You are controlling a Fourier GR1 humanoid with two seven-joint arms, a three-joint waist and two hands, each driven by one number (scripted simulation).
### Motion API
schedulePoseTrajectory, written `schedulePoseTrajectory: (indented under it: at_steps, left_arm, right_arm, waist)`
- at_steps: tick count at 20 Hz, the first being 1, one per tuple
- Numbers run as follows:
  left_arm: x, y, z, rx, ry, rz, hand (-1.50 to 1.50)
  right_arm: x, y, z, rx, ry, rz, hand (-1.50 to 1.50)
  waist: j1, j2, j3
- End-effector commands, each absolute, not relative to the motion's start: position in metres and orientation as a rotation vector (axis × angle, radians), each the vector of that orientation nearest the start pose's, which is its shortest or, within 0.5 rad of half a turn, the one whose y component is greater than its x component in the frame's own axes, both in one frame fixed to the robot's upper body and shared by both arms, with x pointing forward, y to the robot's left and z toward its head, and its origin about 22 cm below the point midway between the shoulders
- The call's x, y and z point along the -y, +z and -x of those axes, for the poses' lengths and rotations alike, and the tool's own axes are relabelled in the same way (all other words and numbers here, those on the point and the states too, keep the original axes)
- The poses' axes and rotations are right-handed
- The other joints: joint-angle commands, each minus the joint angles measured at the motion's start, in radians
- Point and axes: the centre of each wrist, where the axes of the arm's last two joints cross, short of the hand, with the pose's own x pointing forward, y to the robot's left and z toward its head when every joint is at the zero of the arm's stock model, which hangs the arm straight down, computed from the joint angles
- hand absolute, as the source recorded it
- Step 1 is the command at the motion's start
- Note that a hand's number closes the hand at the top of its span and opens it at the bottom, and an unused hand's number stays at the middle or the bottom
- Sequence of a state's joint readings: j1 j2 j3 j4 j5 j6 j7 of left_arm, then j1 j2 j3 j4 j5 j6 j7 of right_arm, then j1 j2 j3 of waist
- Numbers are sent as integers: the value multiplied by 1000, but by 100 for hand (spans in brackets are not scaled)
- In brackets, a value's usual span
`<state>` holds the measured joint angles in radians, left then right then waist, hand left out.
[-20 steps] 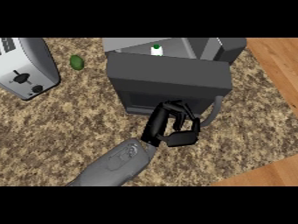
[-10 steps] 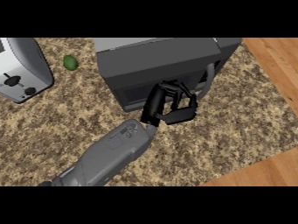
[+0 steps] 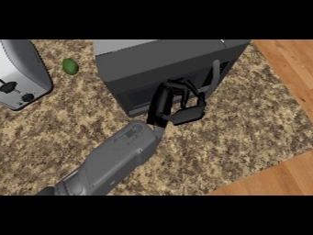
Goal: Pick up the milk, place it into the microwave and close the microwave
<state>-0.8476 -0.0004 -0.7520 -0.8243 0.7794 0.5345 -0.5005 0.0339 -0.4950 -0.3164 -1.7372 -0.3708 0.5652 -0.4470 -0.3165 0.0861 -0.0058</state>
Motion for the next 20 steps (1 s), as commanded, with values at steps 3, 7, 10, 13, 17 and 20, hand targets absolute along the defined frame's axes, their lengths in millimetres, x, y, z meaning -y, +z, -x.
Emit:
schedulePoseTrajectory:
  at_steps: [3, 7, 10, 13, 17, 20]
  left_arm:
    - [-15, 47, -359, 1839, -101, 290, 150]
    - [-15, 45, -359, 1850, -96, 303, 150]
    - [-18, 40, -360, 1850, -83, 282, 150]
    - [-16, 43, -360, 1865, -86, 290, 150]
    - [-16, 42, -361, 1873, -72, 297, 150]
    - [-15, 43, -362, 1877, -71, 301, 150]
  right_arm:
    - [396, 124, -225, 2189, 461, -194, -150]
    - [401, 132, -230, 2193, 464, -177, -150]
    - [409, 137, -230, 2198, 462, -155, -150]
    - [411, 145, -233, 2202, 479, -139, -150]
    - [418, 152, -235, 2222, 473, -122, -150]
    - [424, 157, -237, 2219, 475, -110, -150]
  waist:
    - [-15, 7, 1]
    - [-8, 10, 0]
    - [-14, 13, 3]
    - [-15, 12, 2]
    - [-17, 17, 4]
    - [-15, 17, 5]
